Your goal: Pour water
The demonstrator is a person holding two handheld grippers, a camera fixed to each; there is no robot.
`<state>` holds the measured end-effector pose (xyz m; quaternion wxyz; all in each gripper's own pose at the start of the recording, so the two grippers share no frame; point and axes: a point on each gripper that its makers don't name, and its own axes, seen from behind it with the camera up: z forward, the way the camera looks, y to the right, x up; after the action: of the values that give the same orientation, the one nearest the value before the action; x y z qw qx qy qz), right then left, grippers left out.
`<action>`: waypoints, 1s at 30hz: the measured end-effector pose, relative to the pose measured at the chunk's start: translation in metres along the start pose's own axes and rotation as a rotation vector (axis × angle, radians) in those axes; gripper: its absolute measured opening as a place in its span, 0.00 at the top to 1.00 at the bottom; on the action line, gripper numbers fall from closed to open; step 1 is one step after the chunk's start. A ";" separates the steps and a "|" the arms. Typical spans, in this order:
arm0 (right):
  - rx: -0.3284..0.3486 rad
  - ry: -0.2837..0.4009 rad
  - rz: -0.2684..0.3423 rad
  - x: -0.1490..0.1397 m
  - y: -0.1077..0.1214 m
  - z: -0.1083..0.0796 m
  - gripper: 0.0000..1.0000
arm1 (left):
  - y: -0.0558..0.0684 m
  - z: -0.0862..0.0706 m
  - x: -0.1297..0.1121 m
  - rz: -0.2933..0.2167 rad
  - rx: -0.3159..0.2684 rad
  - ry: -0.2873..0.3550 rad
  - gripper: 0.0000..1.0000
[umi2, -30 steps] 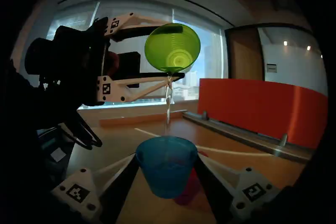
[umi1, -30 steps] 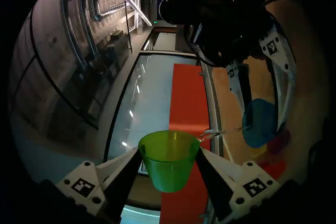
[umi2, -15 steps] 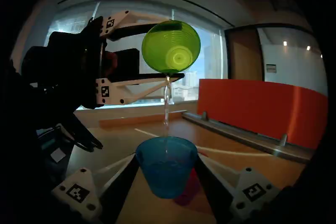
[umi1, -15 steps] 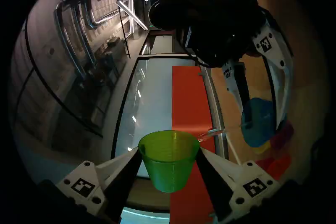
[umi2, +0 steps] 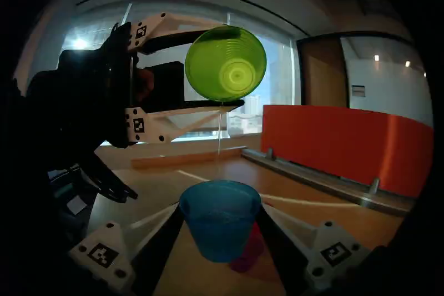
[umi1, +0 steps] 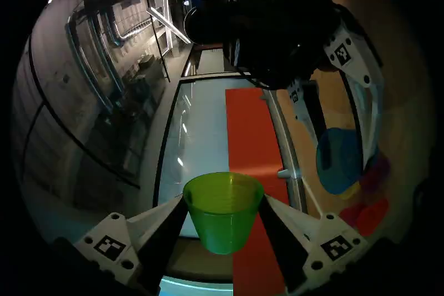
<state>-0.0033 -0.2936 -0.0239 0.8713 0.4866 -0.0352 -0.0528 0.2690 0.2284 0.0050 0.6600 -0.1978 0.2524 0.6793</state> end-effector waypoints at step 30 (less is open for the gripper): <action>-0.009 0.002 -0.002 0.003 0.002 -0.001 0.10 | 0.010 0.003 -0.018 -0.248 -0.032 -0.021 0.14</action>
<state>-0.0004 -0.2914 -0.0226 0.8736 0.4826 -0.0335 -0.0536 0.2604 0.2157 0.0188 0.7385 -0.2310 0.2079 0.5984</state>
